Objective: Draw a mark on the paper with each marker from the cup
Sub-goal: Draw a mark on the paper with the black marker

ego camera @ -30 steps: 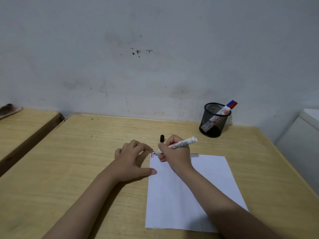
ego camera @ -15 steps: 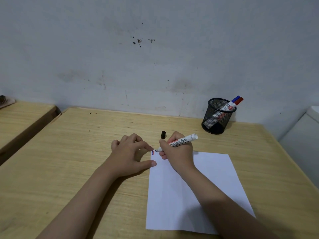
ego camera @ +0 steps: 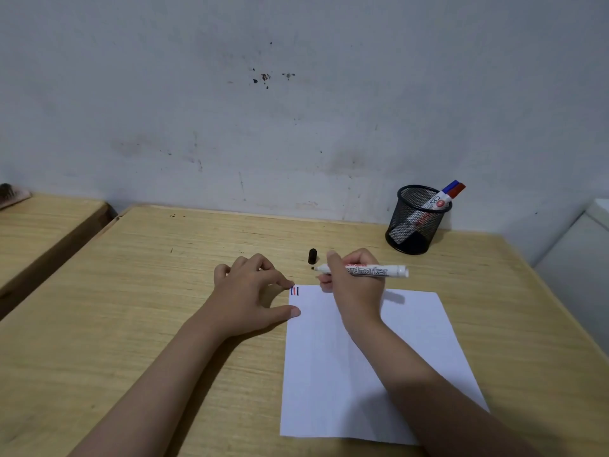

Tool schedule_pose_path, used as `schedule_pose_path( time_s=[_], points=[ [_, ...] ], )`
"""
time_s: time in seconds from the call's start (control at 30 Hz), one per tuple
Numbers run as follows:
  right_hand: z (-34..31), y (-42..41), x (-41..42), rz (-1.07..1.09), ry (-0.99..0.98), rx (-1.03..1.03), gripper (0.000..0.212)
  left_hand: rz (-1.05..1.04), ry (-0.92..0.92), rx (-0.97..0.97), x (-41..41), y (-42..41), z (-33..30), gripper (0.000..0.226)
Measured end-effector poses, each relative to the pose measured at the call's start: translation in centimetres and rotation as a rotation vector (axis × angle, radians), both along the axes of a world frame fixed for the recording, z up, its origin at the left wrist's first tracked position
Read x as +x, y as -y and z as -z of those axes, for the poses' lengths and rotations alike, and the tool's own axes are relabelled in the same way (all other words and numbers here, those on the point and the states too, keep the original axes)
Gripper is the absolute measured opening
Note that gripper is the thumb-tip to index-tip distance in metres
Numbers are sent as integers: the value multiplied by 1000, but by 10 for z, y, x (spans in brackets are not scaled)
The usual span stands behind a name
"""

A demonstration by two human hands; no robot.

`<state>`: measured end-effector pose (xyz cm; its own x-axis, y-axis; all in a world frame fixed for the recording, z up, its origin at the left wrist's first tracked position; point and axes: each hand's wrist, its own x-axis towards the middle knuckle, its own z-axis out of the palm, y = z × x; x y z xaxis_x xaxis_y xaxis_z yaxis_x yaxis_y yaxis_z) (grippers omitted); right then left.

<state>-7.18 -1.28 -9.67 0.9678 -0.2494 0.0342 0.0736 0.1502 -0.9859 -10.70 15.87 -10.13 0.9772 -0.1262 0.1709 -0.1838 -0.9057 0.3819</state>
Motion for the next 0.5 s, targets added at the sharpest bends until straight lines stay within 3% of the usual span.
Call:
schedule_pose_path(
  time_s=[0.13,0.3,0.4,0.5],
  points=[
    [1,1,6,86,-33,117,27,13,-151,-69,3,3,-6,60],
    [-4,11,12,38,-200,451,18,40,-269,-246,30,17,-21,78],
    [-7,16,13,-32,-245,543,16,12,-138,-356,51,36,-24,53],
    [-18,24,14,-172,-268,518,14,-12,-70,-293,64,49,-28,24]
  ],
)
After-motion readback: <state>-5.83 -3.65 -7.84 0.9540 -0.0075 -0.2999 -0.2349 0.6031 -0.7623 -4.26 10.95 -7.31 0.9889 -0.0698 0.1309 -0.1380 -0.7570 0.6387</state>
